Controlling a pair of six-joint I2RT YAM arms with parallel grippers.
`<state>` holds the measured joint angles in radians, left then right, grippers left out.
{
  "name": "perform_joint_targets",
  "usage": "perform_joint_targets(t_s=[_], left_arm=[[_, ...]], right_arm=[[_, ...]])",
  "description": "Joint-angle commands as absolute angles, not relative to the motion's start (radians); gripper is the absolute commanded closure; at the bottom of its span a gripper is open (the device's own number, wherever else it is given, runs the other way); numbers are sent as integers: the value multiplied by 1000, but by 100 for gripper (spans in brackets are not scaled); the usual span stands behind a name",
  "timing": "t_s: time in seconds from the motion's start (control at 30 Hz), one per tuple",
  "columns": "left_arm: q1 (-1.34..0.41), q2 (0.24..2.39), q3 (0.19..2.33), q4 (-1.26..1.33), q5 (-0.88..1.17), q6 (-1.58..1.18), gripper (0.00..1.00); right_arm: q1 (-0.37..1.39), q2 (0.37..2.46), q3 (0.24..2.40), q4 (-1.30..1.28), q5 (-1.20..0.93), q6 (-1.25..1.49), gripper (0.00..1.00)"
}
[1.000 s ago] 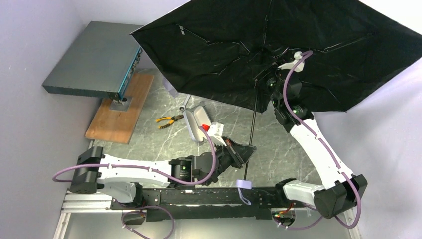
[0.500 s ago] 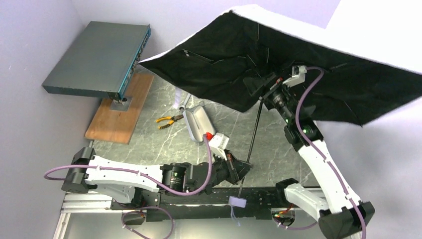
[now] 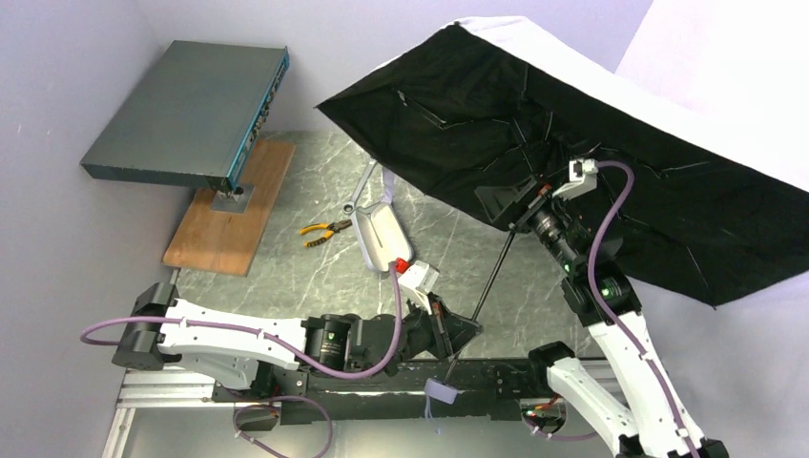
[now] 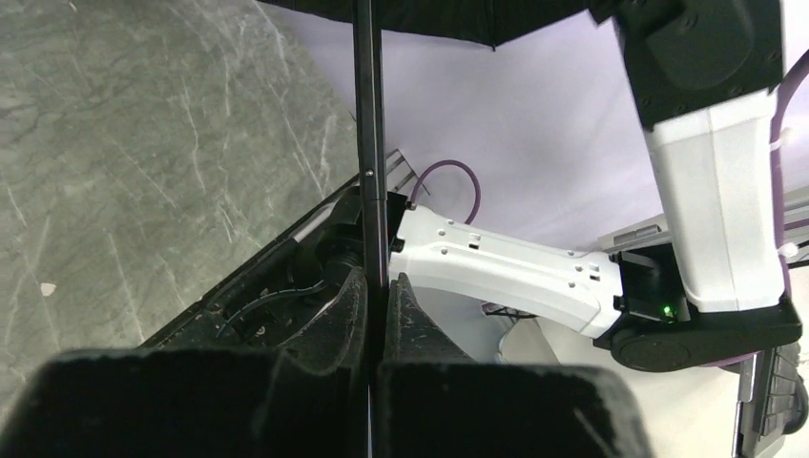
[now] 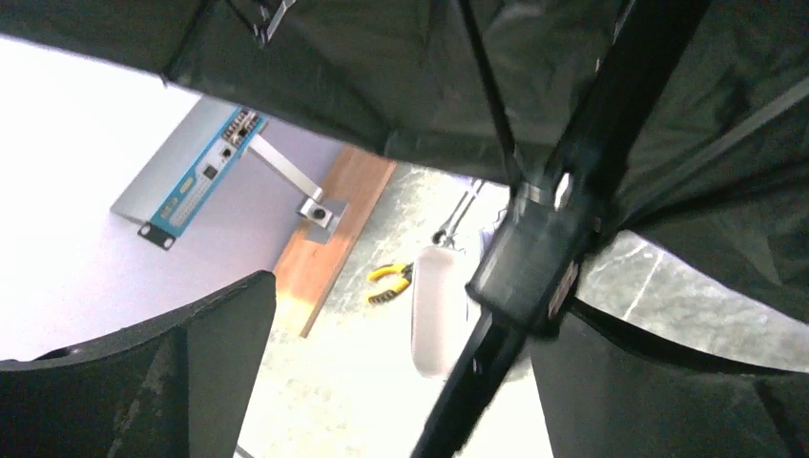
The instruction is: Open the umbrella
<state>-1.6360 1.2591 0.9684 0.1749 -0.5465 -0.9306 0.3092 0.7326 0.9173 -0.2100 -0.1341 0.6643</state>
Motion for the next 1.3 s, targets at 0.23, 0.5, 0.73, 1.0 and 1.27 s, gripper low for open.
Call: perform_joint_targets(t_s=[0.23, 0.5, 0.73, 1.0, 1.27], left_arm=[[-1541, 1137, 921, 361, -650, -846, 100], [-1517, 1079, 760, 555, -654, -868, 100], [-1549, 1060, 723, 557, -722, -897, 100], [-1562, 1051, 647, 657, -719, -964, 100], [-1578, 1047, 641, 643, -729, -977, 100]], right_arm=[[318, 533, 632, 37, -726, 898, 0], [317, 353, 656, -264, -387, 754, 1], [317, 282, 565, -214, -170, 888, 6], [317, 446, 582, -18, -178, 943, 9], [318, 538, 568, 150, -232, 969, 15]])
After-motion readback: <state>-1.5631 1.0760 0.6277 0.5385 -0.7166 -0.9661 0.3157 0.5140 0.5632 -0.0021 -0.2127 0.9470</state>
